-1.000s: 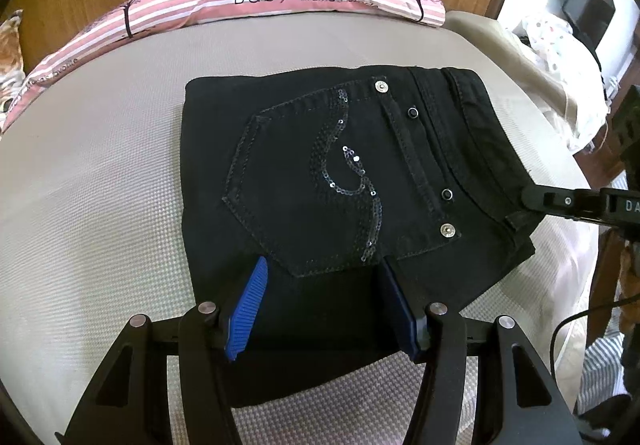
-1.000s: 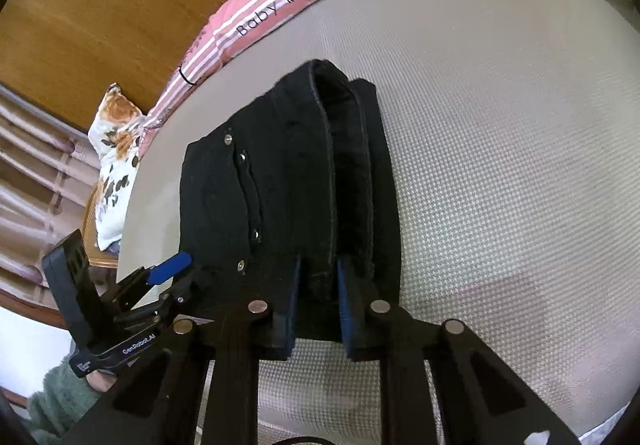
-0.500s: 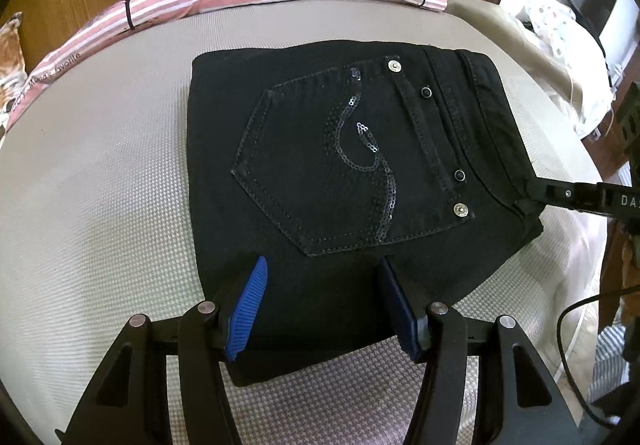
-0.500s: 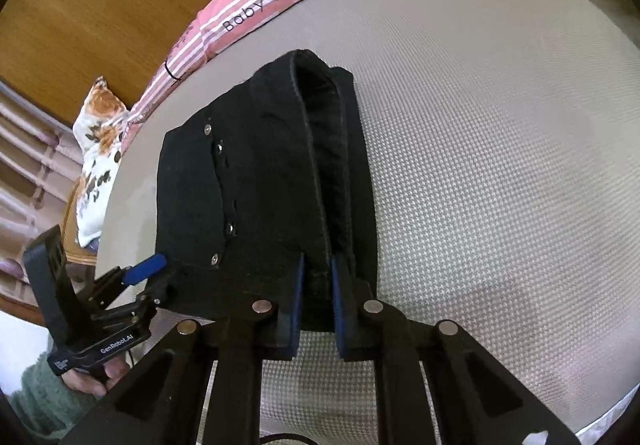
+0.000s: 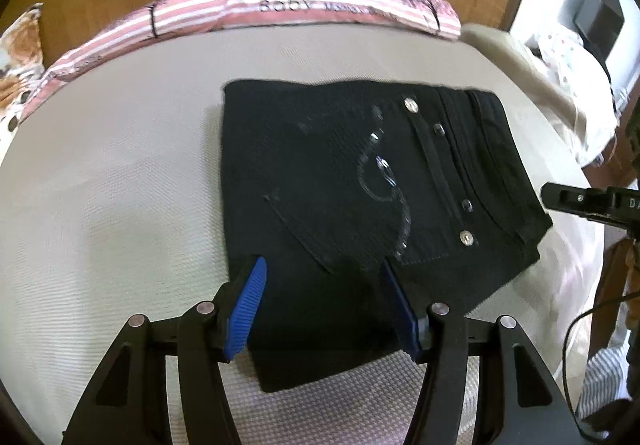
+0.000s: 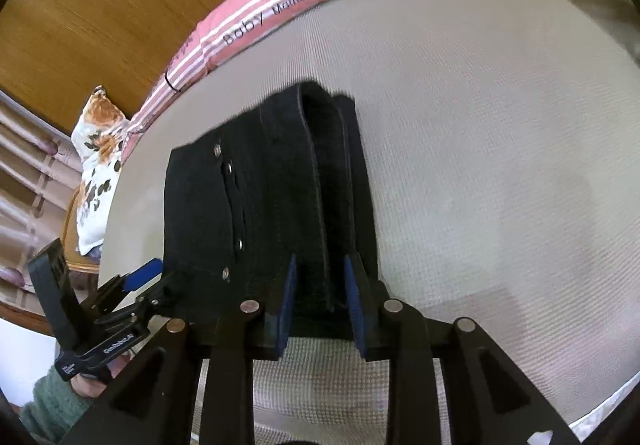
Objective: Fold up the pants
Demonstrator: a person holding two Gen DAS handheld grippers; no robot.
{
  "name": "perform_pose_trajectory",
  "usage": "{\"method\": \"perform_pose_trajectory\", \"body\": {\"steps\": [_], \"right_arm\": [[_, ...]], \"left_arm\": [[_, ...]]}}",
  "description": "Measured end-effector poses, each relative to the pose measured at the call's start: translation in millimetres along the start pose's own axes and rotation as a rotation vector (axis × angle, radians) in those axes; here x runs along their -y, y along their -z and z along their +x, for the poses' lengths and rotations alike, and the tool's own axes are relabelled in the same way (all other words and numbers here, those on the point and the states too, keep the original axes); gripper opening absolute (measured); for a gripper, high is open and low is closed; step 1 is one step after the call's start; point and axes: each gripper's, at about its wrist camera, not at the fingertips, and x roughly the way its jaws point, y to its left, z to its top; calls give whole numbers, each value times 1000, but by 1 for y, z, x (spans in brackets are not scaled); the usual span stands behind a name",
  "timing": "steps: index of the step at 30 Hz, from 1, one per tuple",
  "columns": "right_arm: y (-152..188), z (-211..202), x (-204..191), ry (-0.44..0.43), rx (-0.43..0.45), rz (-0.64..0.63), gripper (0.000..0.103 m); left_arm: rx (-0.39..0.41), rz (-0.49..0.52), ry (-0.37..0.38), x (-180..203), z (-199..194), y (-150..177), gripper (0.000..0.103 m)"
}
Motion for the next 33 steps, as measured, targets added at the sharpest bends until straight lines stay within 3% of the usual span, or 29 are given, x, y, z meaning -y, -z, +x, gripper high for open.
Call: {"method": "perform_pose_trajectory", "body": {"steps": [9,15,18,21,24,33], "right_arm": [[-53,-1,-43,-13,116,-103,24],[-80,34,-52,13,85,-123,23],[-79,61,-39,91,40,-113,15],[-73,75,-23,68,12,-80,7],[-68,73,-21,68,10,-98,7],[-54,66,-19,43,-16,-81,10]], "left_arm": [[6,-45,-30,-15,2,-2,60],[-31,-32,-36,-13,12,3,60],[-55,-23,-51,-14,22,9,64],[-74,-94,-15,-25,31,12,68],[-78,-135,21,-32,33,12,70],[-58,-72,-56,-20,30,9,71]]}}
